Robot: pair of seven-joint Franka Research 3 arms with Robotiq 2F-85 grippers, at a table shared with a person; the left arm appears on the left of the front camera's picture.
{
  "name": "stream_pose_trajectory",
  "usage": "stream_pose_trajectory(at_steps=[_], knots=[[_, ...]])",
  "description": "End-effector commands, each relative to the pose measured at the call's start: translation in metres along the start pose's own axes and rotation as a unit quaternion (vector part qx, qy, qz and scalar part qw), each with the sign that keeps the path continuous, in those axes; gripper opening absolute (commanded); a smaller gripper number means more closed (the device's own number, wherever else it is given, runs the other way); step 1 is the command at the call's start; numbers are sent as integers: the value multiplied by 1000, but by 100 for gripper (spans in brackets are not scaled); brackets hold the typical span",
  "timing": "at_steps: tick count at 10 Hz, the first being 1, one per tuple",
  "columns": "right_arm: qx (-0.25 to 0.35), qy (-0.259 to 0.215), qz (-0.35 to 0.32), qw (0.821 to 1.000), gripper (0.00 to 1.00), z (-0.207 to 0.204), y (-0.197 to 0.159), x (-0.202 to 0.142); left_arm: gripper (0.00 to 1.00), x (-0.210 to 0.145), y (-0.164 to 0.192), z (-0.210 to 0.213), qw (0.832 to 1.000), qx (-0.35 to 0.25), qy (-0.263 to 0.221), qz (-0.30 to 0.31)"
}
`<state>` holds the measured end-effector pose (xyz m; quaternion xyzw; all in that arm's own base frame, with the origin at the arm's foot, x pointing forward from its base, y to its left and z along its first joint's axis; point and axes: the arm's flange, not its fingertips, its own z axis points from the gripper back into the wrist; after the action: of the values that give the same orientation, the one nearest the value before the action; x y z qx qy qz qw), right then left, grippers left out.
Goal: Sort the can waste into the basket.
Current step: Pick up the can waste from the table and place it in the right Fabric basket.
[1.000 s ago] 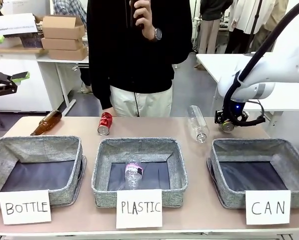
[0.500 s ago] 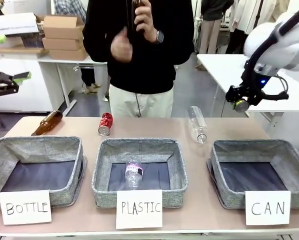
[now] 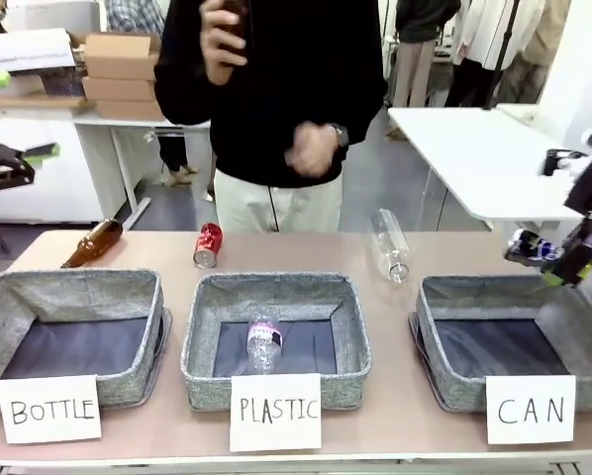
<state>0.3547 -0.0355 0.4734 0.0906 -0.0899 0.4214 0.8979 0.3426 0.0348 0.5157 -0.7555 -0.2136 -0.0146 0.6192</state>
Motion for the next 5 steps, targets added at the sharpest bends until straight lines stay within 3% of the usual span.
stream_pose_trajectory(at_steps=[1,5], knots=[[23,-77,138,987,36,-7,-11,-11,100,-1,-2,-2,1000,-10,-2,-5],[39,-75,133,987,36,-7,-23,-5,100,-1,-2,-2,1000,-10,-2,-5]])
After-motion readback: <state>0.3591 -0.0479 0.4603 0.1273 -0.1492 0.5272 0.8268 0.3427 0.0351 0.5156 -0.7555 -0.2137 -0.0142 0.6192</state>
